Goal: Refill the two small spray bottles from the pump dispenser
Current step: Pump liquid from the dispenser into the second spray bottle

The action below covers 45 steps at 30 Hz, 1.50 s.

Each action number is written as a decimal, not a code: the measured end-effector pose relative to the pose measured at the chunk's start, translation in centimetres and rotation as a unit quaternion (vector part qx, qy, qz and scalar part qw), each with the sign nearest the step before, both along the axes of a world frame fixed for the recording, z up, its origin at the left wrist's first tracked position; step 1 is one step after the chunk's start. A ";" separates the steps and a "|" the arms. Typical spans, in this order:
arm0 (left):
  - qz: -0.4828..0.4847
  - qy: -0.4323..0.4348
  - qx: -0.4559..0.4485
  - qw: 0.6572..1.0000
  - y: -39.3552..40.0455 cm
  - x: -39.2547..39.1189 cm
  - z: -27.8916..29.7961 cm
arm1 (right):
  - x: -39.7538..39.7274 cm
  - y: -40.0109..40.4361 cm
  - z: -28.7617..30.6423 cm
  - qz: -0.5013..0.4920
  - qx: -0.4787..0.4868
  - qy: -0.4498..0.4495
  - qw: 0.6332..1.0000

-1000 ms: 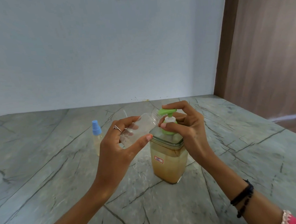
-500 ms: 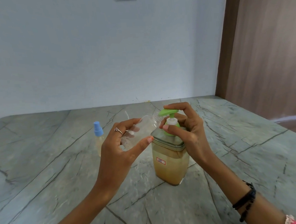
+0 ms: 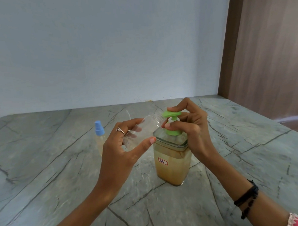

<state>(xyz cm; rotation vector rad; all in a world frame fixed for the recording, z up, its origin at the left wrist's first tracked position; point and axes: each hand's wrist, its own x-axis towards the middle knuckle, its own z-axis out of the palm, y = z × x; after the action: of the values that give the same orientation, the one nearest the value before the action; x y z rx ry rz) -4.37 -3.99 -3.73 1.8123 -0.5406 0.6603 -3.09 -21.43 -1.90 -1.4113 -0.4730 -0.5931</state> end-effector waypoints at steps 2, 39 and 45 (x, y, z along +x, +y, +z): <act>0.000 -0.001 -0.001 1.000 0.1 0.0 0.0 | -0.1 0.0 -0.2 0.007 -0.003 -0.006 1.000; -0.003 0.003 -0.006 1.000 0.2 -0.2 0.1 | -0.4 0.2 0.2 -0.014 -0.039 -0.025 0.999; -0.008 0.008 -0.008 1.000 0.1 -0.2 0.1 | 0.0 0.3 0.6 -0.030 -0.046 -0.015 0.998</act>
<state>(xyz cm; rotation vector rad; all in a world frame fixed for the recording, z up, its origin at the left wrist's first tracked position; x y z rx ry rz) -4.54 -3.85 -3.61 1.7941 -0.5381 0.6369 -3.14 -21.17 -1.34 -1.5096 -0.4881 -0.6494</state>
